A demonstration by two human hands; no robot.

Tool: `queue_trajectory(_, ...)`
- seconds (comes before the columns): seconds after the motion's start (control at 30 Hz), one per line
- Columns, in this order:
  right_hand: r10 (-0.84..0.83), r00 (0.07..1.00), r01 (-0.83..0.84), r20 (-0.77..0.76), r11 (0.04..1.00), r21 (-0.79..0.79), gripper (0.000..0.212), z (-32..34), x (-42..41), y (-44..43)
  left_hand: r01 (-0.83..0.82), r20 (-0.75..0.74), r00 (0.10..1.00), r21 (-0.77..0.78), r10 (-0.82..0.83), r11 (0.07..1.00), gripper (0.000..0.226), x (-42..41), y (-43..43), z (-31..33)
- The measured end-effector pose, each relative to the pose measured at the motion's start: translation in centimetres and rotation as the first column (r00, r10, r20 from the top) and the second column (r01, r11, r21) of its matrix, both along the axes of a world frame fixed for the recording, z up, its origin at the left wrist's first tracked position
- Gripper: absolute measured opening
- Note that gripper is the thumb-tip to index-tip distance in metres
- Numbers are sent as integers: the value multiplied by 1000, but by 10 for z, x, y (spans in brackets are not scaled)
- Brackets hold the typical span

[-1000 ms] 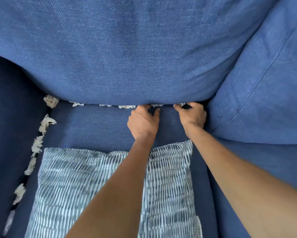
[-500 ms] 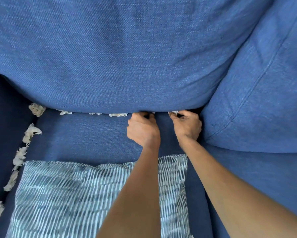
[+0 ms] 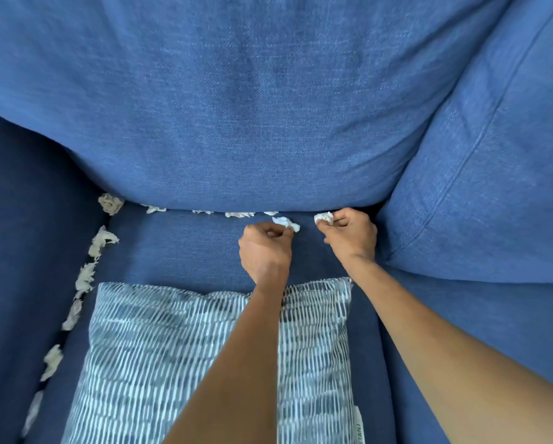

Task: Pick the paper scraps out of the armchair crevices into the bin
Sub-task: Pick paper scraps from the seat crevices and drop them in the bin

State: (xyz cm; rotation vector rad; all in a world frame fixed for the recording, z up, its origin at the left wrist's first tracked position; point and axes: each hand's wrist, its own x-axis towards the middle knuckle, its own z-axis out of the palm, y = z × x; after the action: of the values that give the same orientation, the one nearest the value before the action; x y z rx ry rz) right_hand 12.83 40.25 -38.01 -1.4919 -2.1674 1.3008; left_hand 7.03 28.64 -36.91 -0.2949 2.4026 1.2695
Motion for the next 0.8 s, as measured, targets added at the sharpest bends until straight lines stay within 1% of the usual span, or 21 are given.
queue_trajectory(0.07, 59, 998, -59, 11, 998, 16, 16, 11, 1, -3, 22, 15, 1000, -20, -22, 1000, 10, -2, -9, 11)
queue_trajectory(0.13, 115, 993, -116, 30, 991, 63, 14, 23, 0, -8, 36, 4, 999, -44, -35, 998, 13, -7, -22, 21)
queue_trajectory(0.2, 175, 983, -180, 53, 979, 100, 13, 35, -2, -15, 28, -25, 999, -62, -30, 998, 18, -12, -39, 31)
queue_trajectory(0.3, 248, 967, -254, 58, 960, 121, 13, 50, -5, -32, 13, -78, 997, -89, -20, 996, 17, -19, -69, 47)
queue_trajectory(0.47, 335, 942, -330, 11, 921, 209, 14, 67, -6, -76, -55, -164, 986, -121, 34, 991, 19, -19, -128, 73)
queue_trajectory(0.57, 408, 913, -387, -20, 880, 276, 15, 73, -11, -113, -96, -214, 974, -73, 78, 993, 15, -12, -175, 83)
queue_trajectory(0.63, 445, 895, -407, -43, 850, 333, 12, 76, -11, -140, -147, -280, 951, -29, 134, 989, 13, -1, -208, 88)
queue_trajectory(0.7, 486, 871, -422, -69, 813, 402, 15, 80, -9, -172, -224, -372, 904, 3, 208, 975, 22, 11, -241, 95)
queue_trajectory(0.73, 501, 862, -425, -72, 794, 434, 16, 83, -6, -187, -254, -396, 888, 2, 234, 967, 28, 19, -256, 99)
queue_trajectory(0.77, 522, 850, -434, -74, 772, 464, 19, 86, 0, -204, -274, -409, 879, -11, 246, 962, 29, 28, -272, 103)
queue_trajectory(0.8, 549, 833, -449, -74, 747, 490, 21, 90, 7, -221, -284, -416, 875, -30, 247, 958, 24, 39, -289, 107)
